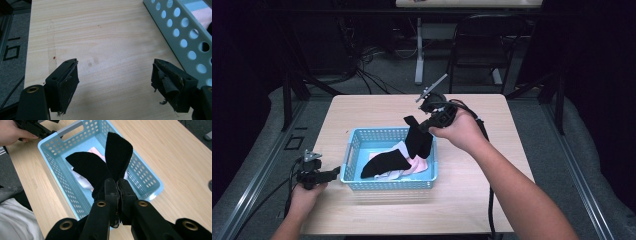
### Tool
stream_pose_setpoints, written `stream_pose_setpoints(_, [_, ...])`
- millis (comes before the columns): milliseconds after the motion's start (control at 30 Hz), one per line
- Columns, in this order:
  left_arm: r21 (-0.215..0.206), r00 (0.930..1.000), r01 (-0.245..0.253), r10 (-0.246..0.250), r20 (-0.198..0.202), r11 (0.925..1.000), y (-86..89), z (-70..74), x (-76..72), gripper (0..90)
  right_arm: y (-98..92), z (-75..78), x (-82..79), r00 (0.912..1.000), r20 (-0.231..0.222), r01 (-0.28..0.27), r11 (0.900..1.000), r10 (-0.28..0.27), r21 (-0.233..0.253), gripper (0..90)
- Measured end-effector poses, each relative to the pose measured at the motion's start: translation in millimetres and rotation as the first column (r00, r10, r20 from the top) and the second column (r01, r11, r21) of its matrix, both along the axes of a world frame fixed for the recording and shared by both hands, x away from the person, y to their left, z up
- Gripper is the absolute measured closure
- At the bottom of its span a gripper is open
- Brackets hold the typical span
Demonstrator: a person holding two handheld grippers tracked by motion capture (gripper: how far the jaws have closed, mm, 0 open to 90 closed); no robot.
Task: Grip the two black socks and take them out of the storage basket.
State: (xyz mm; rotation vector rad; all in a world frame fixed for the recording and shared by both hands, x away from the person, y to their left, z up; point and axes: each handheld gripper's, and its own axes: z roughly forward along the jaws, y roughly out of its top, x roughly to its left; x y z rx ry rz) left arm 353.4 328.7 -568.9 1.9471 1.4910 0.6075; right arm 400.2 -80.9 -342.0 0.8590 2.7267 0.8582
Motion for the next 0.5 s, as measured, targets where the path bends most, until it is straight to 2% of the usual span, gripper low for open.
stream_pose_setpoints(100, [0.001,1.0000,0.000,0.000,-0.002,1.0000,0.1,-0.2,0.1,21.7,-9.7,4.4,-4.2,0.9999,0.007,0.014,1.000,-0.014,0.006,87.5])
stream_pose_setpoints(200, [0.004,1.0000,0.001,-0.001,0.000,1.0000,-0.3,-0.4,0.1,21.7,-29.2,9.6,-11.9,0.9990,0.020,0.040,0.999,-0.040,0.002,87.5])
stream_pose_setpoints(233, [0.004,1.0000,0.001,-0.001,0.000,1.0000,-0.3,-0.4,0.1,21.7,-29.2,9.6,-11.9,0.9990,0.020,0.040,0.999,-0.040,0.002,87.5])
stream_pose_setpoints(333, [0.005,1.0000,0.000,0.000,-0.003,1.0000,-0.3,-0.5,0.1,21.7,-48.1,7.8,-20.2,0.9977,0.019,0.065,0.998,-0.065,-0.013,87.5])
stream_pose_setpoints(500, [0.008,1.0000,0.003,-0.002,-0.003,1.0000,-0.9,-1.0,0.3,21.8,-65.9,2.1,-27.8,0.9958,0.010,0.091,0.996,-0.091,-0.026,87.5])
